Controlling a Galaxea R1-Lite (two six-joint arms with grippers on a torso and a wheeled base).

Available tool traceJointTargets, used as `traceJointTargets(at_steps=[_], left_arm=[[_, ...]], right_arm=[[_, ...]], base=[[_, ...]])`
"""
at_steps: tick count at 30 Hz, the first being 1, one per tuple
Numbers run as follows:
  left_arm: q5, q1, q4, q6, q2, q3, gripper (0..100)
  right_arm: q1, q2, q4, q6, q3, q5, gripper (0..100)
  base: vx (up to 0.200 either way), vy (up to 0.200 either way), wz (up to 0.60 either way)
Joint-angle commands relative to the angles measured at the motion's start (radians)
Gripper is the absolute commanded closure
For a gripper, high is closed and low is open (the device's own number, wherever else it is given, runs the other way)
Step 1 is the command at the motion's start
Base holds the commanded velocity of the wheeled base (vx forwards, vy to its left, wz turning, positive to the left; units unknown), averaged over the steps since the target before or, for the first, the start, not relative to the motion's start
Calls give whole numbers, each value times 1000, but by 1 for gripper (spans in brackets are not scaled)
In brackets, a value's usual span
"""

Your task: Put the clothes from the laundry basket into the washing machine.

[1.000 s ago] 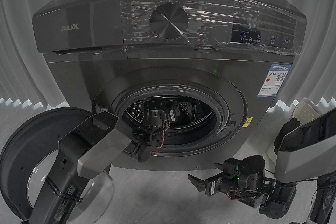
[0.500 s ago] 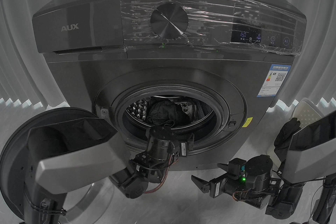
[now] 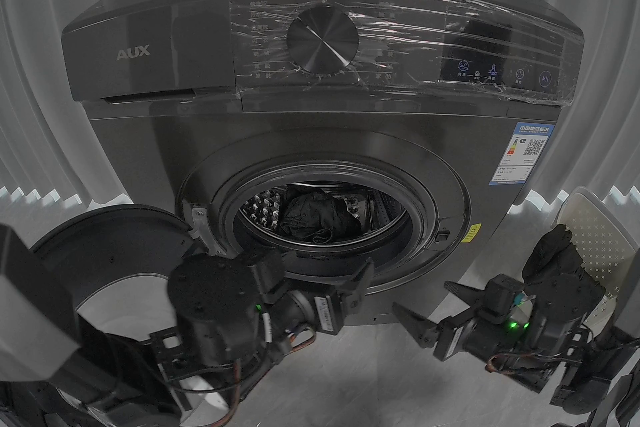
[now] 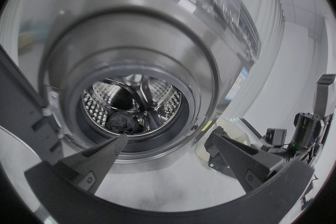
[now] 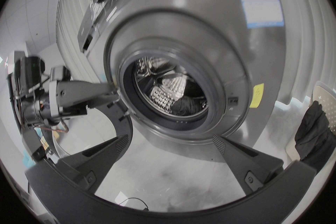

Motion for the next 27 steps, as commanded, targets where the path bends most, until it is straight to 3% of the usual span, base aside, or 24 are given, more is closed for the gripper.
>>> traceJointTargets(at_steps=[1,6,9,12,14,22,23,27], left_arm=[[62,-11,-15,-4,-187,127,0],[118,17,-34,33,-192,153,0],[153,26,-93,89,-192,196,0],[153,28,-119,106,-192,213,0],[153,32,-187,141,-182,263,0],[153,72,-273,200,-185,358,0],[153,80,-288,220,-190,389,0],[153,78,-334,241,-189,434,0]], right_arm=[[-56,-190,4,1,59,-9,0],[-129,-278,22,-11,92,-5,0],[-183,-310,39,-35,112,-3,0],[-195,-314,41,-46,115,-2,0],[-201,-319,42,-54,118,0,0],[-211,-321,42,-55,141,0,0],[-218,-324,44,-62,144,1,0],[-220,-351,68,-65,144,-5,0]], base=[[0,0,0],[0,0,0],[0,0,0],[0,0,0],[0,0,0],[-200,0,0],[-200,0,0],[-200,0,0]])
